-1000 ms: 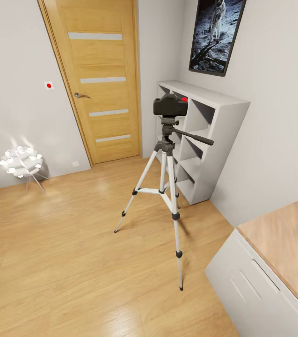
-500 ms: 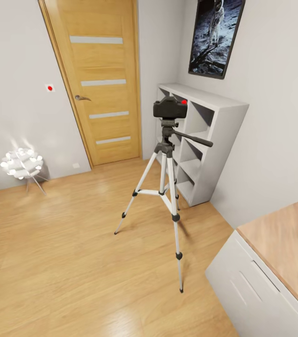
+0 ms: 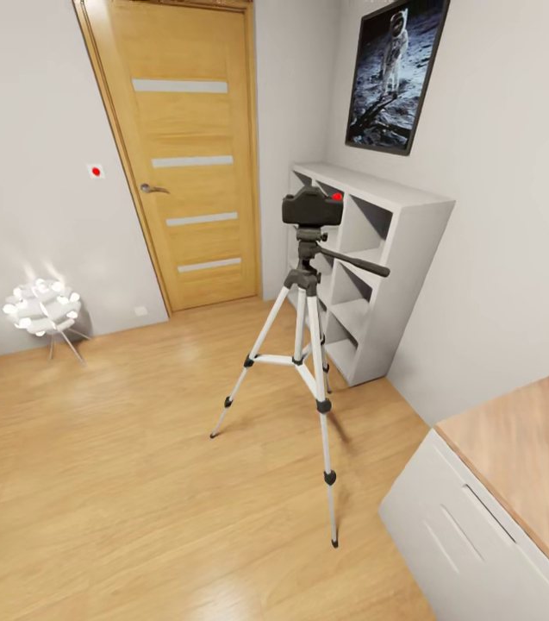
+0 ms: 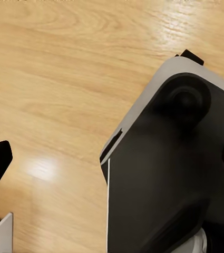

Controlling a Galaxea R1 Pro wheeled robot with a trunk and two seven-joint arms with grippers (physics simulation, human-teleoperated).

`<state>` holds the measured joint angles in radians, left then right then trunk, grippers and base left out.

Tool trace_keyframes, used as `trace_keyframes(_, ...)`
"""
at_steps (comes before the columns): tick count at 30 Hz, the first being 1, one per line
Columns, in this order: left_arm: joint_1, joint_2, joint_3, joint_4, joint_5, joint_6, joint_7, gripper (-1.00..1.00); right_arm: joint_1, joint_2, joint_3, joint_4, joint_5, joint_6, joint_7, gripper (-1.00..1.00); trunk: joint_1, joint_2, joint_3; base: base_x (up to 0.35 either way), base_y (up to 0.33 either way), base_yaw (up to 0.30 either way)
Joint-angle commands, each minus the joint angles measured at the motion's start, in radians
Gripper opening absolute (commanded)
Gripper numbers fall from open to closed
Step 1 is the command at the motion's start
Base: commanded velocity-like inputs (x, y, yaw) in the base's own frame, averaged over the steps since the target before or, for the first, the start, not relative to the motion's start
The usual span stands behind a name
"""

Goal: Attach the digital camera to the camera tripod in the bedroom.

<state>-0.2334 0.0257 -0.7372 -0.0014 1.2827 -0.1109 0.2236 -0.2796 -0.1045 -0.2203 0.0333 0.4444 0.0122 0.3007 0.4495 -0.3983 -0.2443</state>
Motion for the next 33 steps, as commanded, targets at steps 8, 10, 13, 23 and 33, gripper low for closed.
trace_keyframes(8, -0.001, 0.004, -0.008, 0.000, 0.010, 0.001, -0.029, 1.00, -0.001, 0.002, -0.012, 0.001, 0.006, 0.012, 0.003, 1.00, 0.001, -0.002, 0.011, 0.000, 0.000, 0.000)
trace_keyframes(10, -0.001, 0.005, -0.008, 0.000, 0.012, 0.001, -0.034, 1.00, -0.001, 0.002, -0.012, 0.001, 0.004, 0.017, 0.003, 1.00, 0.001, -0.002, 0.015, 0.000, 0.000, 0.000)
trace_keyframes(13, -0.001, 0.007, -0.008, 0.000, 0.015, 0.001, -0.038, 1.00, -0.001, 0.002, -0.013, 0.000, -0.002, 0.018, 0.001, 1.00, 0.001, -0.002, 0.019, 0.000, 0.000, 0.000)
trace_keyframes(23, -0.001, 0.008, -0.008, 0.001, 0.016, -0.005, -0.039, 1.00, -0.001, -0.002, -0.017, 0.000, -0.014, 0.014, -0.028, 1.00, 0.001, -0.002, 0.036, 0.000, 0.000, 0.000)
trace_keyframes(33, -0.001, 0.008, -0.008, 0.001, 0.017, -0.007, -0.037, 1.00, -0.001, -0.008, -0.017, 0.000, -0.021, -0.002, -0.033, 1.00, 0.001, -0.002, 0.052, 0.000, 0.000, 0.000)
